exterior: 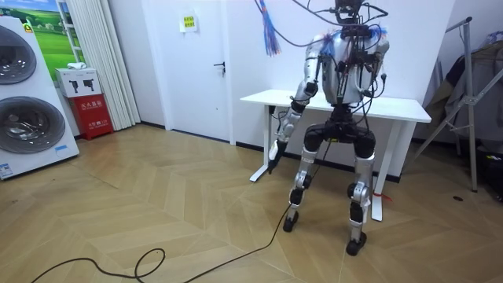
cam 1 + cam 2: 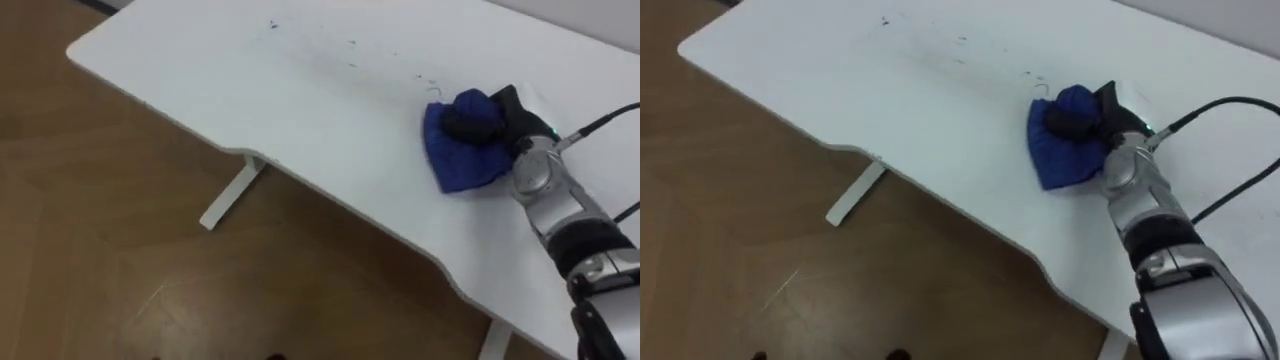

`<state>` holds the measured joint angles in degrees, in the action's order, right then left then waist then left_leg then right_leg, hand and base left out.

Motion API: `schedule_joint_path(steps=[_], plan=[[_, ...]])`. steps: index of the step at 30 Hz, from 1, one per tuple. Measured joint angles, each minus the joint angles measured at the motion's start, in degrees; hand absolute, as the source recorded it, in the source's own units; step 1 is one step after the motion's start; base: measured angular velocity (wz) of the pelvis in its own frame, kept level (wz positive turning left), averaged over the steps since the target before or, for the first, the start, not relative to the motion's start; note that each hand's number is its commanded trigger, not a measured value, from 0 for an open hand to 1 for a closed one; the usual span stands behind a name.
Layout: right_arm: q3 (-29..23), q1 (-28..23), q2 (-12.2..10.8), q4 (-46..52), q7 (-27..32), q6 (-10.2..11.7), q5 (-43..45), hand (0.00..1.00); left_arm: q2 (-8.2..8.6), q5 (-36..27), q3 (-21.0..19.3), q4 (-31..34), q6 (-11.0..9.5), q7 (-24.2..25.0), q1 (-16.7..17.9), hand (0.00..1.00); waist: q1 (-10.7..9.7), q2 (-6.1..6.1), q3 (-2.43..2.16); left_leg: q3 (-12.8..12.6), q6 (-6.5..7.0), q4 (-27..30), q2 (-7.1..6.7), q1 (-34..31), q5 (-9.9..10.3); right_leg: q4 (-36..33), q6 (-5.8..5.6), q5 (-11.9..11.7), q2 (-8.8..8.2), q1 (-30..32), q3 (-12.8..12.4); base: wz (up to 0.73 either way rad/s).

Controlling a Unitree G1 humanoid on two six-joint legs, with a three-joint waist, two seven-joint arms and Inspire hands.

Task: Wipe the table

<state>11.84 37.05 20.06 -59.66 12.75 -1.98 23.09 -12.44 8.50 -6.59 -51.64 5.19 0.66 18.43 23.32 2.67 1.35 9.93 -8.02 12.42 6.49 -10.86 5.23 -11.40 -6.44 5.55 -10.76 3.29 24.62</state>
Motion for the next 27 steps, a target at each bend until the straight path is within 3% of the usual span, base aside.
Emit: schedule_joint_path(steps=[2, 6, 10, 13, 14, 15, 16, 17, 18, 20, 27], plan=[[-1.91, -4.57, 0.3, 0.32, 0.32, 2.44, 0.65, 1.0, -0.03, 0.12, -0.15, 0.06, 0.04, 0.99, 1.62, 0.0, -2.08, 0.47, 0.08, -0.14, 0.26, -0.09, -0.33, 1.94, 0.18, 1.03, -0.52, 0.75, -0.15, -3.86, 2.33, 0.53], [-7.38, -12.87, 0.75, 1.76, 0.59, 5.85, 2.19, 1.0, -0.06, 1.17, -3.1, 0.8, -0.86, 1.65, 2.01, 0.0, -5.34, 1.12, -0.05, -0.52, 0.13, -0.73, -0.39, 5.62, 0.98, 1.85, -0.95, 2.19, -0.17, -8.24, 3.01, 0.14], [-10.96, -20.81, 2.46, 1.95, 1.03, 6.96, 1.81, 1.0, -0.71, -0.18, -4.34, 1.07, -2.86, 1.14, 2.09, 0.0, -9.18, 1.17, -0.98, -2.4, 0.17, -1.01, -0.08, 9.95, 2.23, 1.97, -1.23, 2.78, -0.23, -11.31, 1.53, -0.23], [-12.04, -23.78, 3.62, 2.34, 1.93, 7.52, 1.35, 1.0, -0.72, 0.13, -4.34, 2.22, -3.38, 1.15, 2.04, 0.0, -10.8, 0.95, -1.17, -4.68, 0.22, -1.42, 0.28, 11.54, 2.5, 1.77, -1.28, 2.93, -0.22, -11.22, -0.9, -0.35], [-12.16, -24.72, 3.88, 2.37, 2.22, 7.53, 0.95, 1.0, -0.83, 0.27, -4.38, 2.6, -3.4, 1.12, 1.95, 0.0, -11.22, 1.0, -1.43, -5.35, 0.23, -1.54, 0.38, 11.65, 2.54, 1.73, -1.22, 2.8, -0.21, -10.85, -1.59, -0.27], [-12.16, -24.91, 3.96, 2.36, 2.27, 7.54, 0.87, 0.94, -0.94, 0.54, -4.38, 2.61, -3.39, 1.1, 1.78, 0.0, -11.62, 1.05, -1.49, -5.43, 0.24, -1.54, 0.38, 11.65, 2.54, 1.73, -1.23, 2.73, -0.21, -10.8, -1.71, -0.16], [-12.14, -25.1, 3.9, 2.34, 2.34, 7.55, 0.87, 0.72, -1.06, 0.96, -4.4, 2.72, -3.36, 0.98, 1.44, 0.0, -12.23, 1.19, -1.59, -5.51, 0.26, -1.51, 0.4, 11.64, 2.54, 1.71, -1.17, 2.64, -0.22, -10.72, -1.79, -0.04], [-12.14, -25.25, 3.9, 2.31, 2.39, 7.55, 0.87, 0.71, -1.06, 1.27, -4.38, 2.84, -3.36, 0.77, 0.98, 0.0, -12.59, 1.27, -1.68, -5.59, 0.26, -1.43, 0.45, 11.63, 2.55, 1.64, -1.11, 2.61, -0.22, -10.65, -1.87, 0.0], [-12.16, -25.25, 3.89, 2.25, 2.39, 7.55, 0.87, 0.61, -1.01, 1.27, -4.38, 2.89, -3.36, 0.74, 0.79, 0.0, -12.69, 1.28, -1.71, -5.59, 0.28, -1.34, 0.45, 11.62, 2.59, 1.61, -1.1, 2.59, -0.22, -10.65, -1.87, 0.0], [-12.67, -25.45, 3.83, 2.16, 2.38, 7.52, 0.9, 0.03, -0.93, 1.26, -4.38, 3.01, -3.33, 0.61, 0.77, 0.0, -12.83, 1.18, -1.82, -5.59, 0.3, -1.14, 0.44, 12.19, 2.88, 1.6, -1.12, 2.56, -0.21, -11.35, -1.87, 0.0], [-12.72, -26.41, 3.86, 3.31, 2.74, 5.66, 1.76, 0.0, -0.09, 0.8, -3.73, 2.26, -3.13, -0.54, 1.77, 0.0, -12.72, 0.84, -1.79, -6.16, 0.08, -1.75, 0.58, 14.62, 3.63, 1.58, -1.2, 2.62, -0.19, -13.39, -2.17, -0.04]])
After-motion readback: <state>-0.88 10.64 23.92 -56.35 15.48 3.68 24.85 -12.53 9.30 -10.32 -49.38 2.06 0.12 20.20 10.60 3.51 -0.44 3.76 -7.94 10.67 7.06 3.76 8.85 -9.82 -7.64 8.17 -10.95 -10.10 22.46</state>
